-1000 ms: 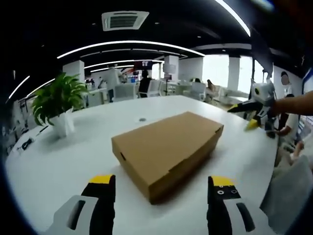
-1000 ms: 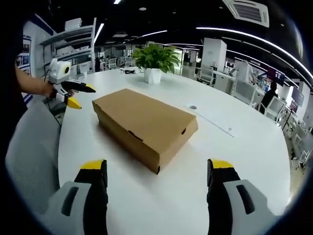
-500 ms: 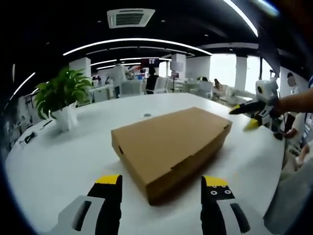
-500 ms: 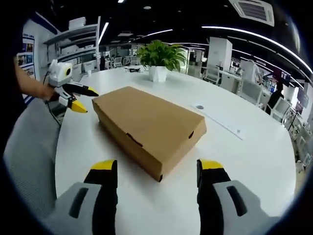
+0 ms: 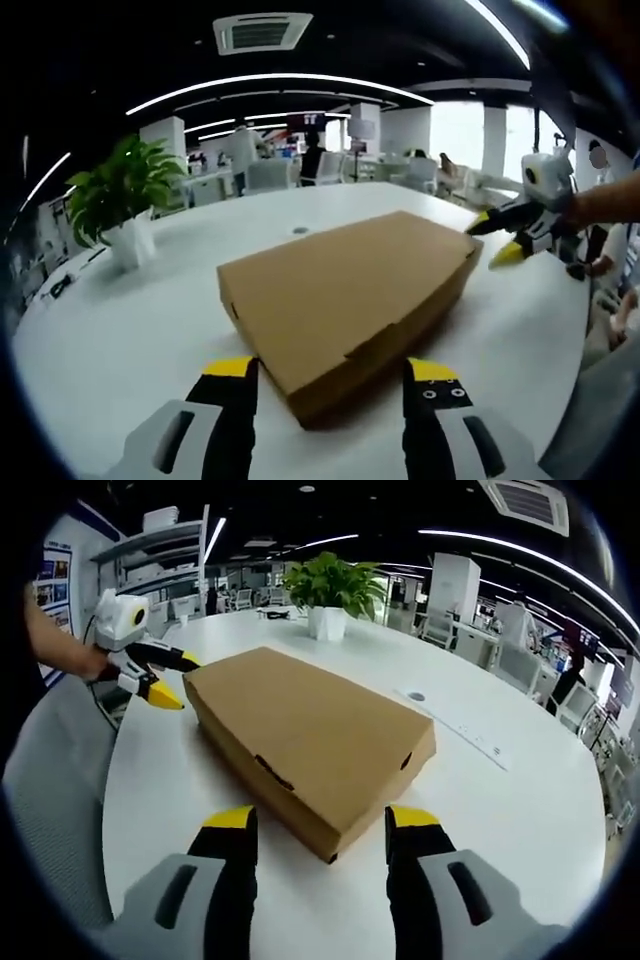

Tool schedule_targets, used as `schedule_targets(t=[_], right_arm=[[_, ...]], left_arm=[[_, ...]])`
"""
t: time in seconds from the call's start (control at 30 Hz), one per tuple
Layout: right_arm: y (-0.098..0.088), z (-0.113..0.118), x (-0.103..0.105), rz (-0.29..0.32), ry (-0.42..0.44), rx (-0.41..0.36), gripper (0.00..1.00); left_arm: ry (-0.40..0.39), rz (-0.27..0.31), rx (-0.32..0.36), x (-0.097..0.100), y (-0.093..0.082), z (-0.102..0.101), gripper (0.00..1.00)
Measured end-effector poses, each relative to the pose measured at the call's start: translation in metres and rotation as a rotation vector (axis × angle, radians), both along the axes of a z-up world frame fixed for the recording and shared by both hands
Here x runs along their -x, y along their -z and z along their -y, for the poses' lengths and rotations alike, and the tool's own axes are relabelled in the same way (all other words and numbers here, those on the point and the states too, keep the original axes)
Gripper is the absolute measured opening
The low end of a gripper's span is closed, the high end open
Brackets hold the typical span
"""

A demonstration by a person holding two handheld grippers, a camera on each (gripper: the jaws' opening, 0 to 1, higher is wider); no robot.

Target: Operate the shoe box by opening the lid, removing the specified soft item, and placing it in the target area until the item is outside and the box remains undamaged.

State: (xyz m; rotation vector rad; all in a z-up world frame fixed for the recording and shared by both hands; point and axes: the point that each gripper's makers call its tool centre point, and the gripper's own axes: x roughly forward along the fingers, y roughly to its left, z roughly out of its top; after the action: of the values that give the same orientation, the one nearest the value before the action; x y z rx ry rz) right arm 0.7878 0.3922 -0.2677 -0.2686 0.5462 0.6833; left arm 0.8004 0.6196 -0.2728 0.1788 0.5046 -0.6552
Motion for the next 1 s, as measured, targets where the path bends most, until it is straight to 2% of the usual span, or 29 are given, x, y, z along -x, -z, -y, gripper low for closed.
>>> schedule_targets(t=[0.17, 0.27, 0.57, 1.0], right_arm=[[0.004, -0.002, -0.008, 0.001, 0.008, 0.011, 0.43], [0.002, 0.003, -0.012, 0.003, 0.043, 0.004, 0.41], [0.006, 0.002, -0.012, -0.013, 0.054, -0.011, 0.42], [0.010, 0.000, -0.012, -0.027, 0.089, -0.051, 0.41]], left_arm=[[-0.017, -0.008, 0.000, -0.002, 0.001, 0.001, 0.59], [-0.031, -0.013, 0.003, -0.004, 0.002, 0.000, 0.58], [-0.078, -0.029, 0.021, -0.011, 0.006, 0.000, 0.58], [-0.078, -0.019, 0.045, -0.010, 0.006, 0.000, 0.57]])
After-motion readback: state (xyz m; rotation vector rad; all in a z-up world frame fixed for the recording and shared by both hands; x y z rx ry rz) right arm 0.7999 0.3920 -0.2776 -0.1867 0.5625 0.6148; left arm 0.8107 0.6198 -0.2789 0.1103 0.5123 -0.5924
